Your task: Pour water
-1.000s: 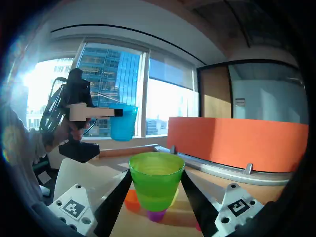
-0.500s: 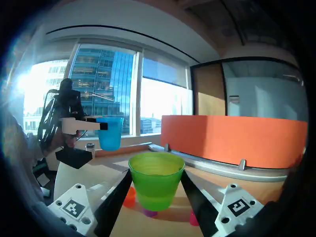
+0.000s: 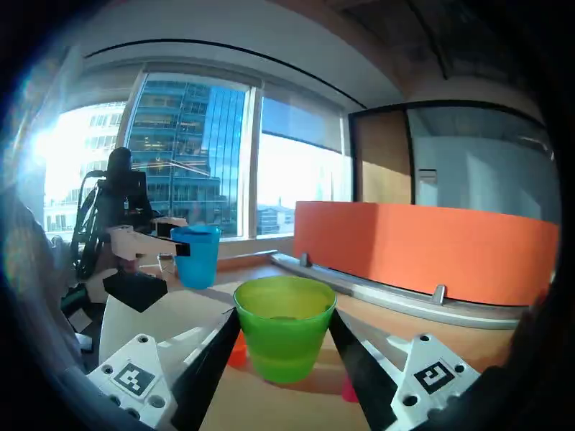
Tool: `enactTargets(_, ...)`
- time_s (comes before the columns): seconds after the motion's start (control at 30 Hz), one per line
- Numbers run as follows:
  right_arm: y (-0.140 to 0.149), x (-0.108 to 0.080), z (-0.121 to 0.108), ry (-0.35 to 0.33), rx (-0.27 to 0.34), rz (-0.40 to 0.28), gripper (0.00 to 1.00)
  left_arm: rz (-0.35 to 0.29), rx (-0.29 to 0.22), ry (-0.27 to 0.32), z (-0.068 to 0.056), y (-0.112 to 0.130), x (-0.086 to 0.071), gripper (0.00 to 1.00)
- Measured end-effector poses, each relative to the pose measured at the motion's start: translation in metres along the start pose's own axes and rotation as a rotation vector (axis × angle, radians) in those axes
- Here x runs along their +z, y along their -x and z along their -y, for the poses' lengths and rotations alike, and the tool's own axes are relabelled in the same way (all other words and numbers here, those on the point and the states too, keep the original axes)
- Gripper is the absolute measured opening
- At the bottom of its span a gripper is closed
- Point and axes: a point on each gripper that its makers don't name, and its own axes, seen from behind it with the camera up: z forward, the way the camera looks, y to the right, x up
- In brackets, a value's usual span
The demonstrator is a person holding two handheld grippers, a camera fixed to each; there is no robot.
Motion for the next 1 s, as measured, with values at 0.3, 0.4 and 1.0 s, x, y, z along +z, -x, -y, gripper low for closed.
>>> enactTargets(0.3,0.014,-0.004,0.003,-0.024,0.004,0.039,0.89,0.028,0.008,0.033,-0.011,0.027,0.0,0.88)
enactTargets(0.4,0.021,-0.006,0.004,-0.037,0.007,0.055,0.89,0.042,0.013,0.047,-0.016,0.038,0.001,0.88)
enactTargets(1.0,0.075,-0.012,0.004,-0.093,0.001,0.193,0.89,0.162,0.055,0.109,-0.032,0.106,0.005,0.88)
